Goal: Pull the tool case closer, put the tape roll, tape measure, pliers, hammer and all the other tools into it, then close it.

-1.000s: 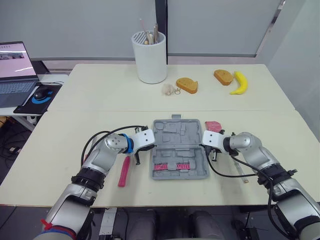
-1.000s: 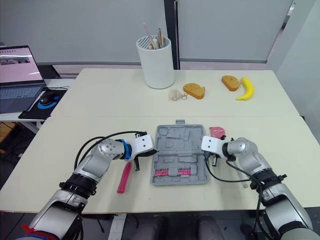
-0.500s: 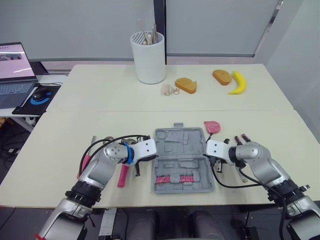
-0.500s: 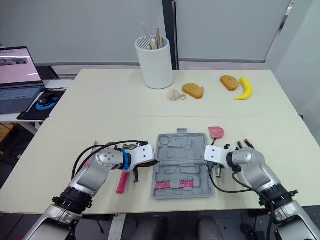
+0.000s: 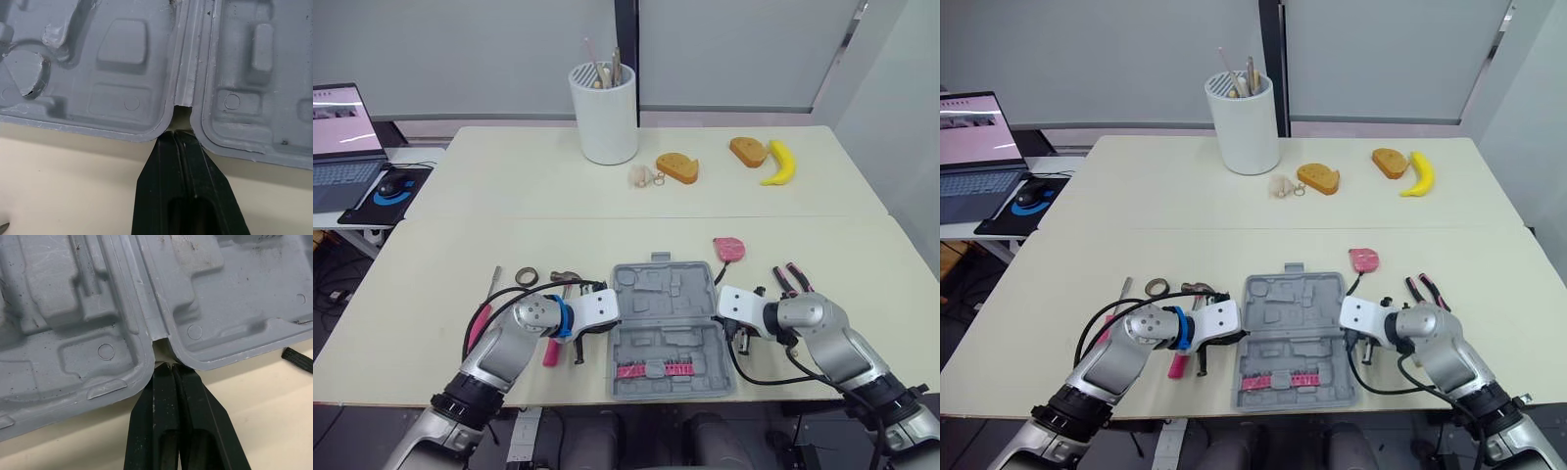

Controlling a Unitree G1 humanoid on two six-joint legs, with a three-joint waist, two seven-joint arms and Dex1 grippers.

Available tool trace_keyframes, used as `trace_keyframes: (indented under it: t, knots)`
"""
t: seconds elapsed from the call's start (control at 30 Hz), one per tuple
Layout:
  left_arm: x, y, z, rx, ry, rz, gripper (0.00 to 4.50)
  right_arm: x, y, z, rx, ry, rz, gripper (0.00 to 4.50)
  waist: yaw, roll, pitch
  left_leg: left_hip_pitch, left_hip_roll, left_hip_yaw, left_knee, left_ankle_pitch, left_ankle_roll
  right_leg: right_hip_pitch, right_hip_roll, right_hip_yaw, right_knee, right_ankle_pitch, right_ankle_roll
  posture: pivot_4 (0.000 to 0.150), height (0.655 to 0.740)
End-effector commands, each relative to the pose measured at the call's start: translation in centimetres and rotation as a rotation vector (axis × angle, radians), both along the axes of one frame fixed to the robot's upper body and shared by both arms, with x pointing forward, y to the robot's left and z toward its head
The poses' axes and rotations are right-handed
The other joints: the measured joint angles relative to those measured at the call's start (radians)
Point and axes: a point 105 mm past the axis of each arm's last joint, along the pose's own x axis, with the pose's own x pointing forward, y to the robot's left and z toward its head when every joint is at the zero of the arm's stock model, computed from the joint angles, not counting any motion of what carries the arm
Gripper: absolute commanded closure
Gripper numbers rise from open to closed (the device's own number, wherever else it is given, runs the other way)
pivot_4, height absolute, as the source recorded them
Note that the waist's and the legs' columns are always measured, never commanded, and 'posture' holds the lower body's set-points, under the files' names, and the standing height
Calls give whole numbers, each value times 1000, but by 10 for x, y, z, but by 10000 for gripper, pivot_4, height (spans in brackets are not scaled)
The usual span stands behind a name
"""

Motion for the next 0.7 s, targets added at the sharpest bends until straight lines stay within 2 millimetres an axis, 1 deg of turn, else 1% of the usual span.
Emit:
trace_keyframes:
  t: [0.03,0.23,0.37,0.53,0.6,0.7]
  knots:
    - [-19,-24,-3,-28,38,-118,45000,-13,30,11,86,-12,108,44842,0,0,0,0,0,0,0,0,0,0,0,0,0,0,0,1500,7400]
    - [-21,-25,-5,-29,51,-126,45000,-17,28,11,88,-1,99,44842,0,0,0,0,0,0,0,0,0,0,0,0,0,0,0,1500,7400]
    - [-25,-26,-5,-26,54,-148,45000,-26,27,9,86,28,106,44842,1,0,0,0,0,0,0,0,0,1,0,0,-1,0,0,1500,7400]
    - [-37,-35,-8,-33,83,-192,45000,-34,26,7,92,49,101,44842,2,1,0,0,0,-2,0,0,0,2,0,0,-3,0,0,1500,7400]
    - [-38,-36,-8,-34,84,-193,45000,-37,26,6,93,56,99,44842,3,1,-1,1,0,-3,0,0,0,4,0,0,-5,0,0,1500,7400]
    - [-46,-36,-10,-28,102,-204,45000,-42,28,5,98,65,98,44842,3,1,-1,1,0,-4,0,0,0,6,0,-1,-6,0,0,1500,7400]
